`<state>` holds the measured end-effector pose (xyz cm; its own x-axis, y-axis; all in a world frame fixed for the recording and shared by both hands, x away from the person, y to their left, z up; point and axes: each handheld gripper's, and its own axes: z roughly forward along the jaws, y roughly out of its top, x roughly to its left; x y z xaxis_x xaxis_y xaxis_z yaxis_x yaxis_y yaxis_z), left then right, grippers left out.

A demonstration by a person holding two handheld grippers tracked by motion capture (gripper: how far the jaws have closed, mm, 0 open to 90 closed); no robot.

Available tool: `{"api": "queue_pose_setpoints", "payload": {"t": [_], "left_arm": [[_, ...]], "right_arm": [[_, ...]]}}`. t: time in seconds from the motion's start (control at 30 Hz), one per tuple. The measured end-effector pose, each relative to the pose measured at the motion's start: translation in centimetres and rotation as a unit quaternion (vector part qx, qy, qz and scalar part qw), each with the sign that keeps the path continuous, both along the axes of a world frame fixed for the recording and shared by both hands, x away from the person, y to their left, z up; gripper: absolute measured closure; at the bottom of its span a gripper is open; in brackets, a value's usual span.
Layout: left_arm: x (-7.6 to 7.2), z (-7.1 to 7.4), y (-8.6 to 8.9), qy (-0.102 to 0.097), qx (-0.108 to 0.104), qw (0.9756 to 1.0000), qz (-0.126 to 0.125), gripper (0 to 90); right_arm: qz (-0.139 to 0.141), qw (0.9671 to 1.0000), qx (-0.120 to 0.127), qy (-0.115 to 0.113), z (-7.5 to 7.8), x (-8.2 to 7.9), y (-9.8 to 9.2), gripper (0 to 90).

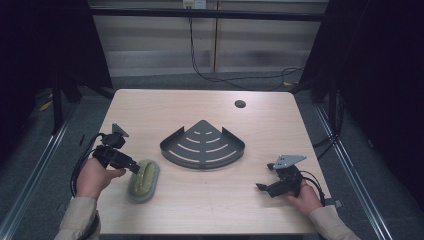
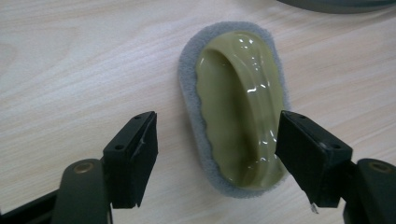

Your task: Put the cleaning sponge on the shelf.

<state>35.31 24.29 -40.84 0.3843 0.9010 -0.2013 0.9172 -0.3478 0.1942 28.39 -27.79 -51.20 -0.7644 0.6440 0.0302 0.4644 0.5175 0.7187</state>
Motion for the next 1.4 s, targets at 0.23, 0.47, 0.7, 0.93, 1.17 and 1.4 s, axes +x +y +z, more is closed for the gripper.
{"api": "queue_pose_setpoints", "payload": {"t": [0.23, 0.47, 0.7, 0.93, 1.17, 1.4], "left_arm": [[0.0, -0.1, -0.8, 0.013, -0.003, 0.9999, -0.001, 31.6], [0.0, -0.9, -1.9, 0.027, 0.000, 0.9996, -0.006, 35.3], [0.0, -1.5, -2.6, 0.035, 0.004, 0.9993, -0.008, 43.4], [-0.1, -1.6, -2.8, 0.038, 0.001, 0.9989, -0.026, 69.0], [0.1, -0.8, -3.3, 0.035, 0.029, 0.9983, -0.037, 72.1], [0.5, 0.2, -3.2, 0.035, 0.030, 0.9982, -0.038, 72.2]], "right_arm": [[0.000, 1.0000, 0.000, 0.000, 0.0, 0.0, 0.0, 10.1], [0.000, 1.0000, 0.001, 0.000, 0.0, 0.0, 0.0, 10.1], [0.000, 1.0000, 0.000, 0.000, 0.0, 0.0, 0.0, 10.1], [0.000, 1.0000, 0.001, 0.000, 0.0, 0.0, 0.0, 10.1], [0.000, 1.0000, 0.001, 0.000, 0.0, 0.0, 0.0, 10.1], [0.001, 1.0000, 0.000, 0.000, 0.0, 0.0, 0.0, 10.1]]}}
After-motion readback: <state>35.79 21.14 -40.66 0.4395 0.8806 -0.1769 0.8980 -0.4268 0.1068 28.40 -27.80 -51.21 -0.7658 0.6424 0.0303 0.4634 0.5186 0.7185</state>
